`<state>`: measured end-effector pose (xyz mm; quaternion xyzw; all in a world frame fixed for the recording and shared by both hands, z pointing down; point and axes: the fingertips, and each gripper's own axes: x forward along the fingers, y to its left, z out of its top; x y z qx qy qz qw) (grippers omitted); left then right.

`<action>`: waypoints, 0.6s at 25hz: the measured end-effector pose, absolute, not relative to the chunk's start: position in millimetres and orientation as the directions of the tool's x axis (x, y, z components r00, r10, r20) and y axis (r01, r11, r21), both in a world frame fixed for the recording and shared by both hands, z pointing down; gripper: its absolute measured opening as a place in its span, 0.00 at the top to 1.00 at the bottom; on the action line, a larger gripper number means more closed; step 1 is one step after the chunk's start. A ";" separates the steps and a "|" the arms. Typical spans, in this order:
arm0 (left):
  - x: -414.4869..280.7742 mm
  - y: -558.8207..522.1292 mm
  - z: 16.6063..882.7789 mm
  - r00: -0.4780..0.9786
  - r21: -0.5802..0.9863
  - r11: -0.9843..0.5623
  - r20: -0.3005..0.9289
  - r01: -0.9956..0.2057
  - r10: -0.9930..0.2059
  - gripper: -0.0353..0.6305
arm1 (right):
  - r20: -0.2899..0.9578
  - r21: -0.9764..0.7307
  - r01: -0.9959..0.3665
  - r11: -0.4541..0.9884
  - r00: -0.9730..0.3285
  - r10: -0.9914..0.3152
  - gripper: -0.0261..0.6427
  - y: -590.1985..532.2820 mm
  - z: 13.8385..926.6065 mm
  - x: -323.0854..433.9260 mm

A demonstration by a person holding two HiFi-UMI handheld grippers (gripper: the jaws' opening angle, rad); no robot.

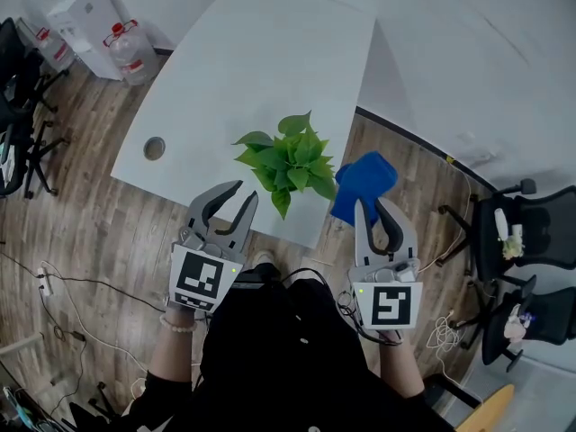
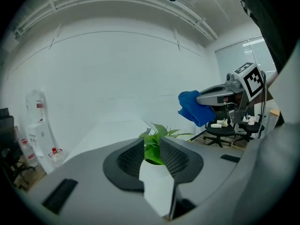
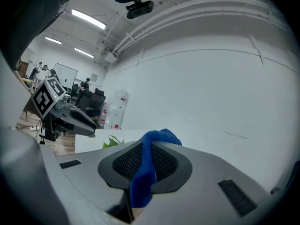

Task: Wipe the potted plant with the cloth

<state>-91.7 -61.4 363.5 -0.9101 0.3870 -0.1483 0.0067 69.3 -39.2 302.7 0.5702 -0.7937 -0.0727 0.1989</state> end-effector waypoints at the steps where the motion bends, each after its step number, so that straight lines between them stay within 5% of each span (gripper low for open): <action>1: -91.7 -63.0 367.5 0.661 -0.122 -0.707 0.273 -0.697 -0.699 0.77 | 0.233 0.346 -0.875 0.340 -0.271 -0.934 0.84 -41.8 303.6 69.0; 15: -86.7 -63.6 444.7 0.659 -0.093 -0.760 0.437 -0.644 -0.612 0.52 | 0.272 0.384 -0.851 0.358 -0.266 -0.925 0.84 -69.3 322.5 95.7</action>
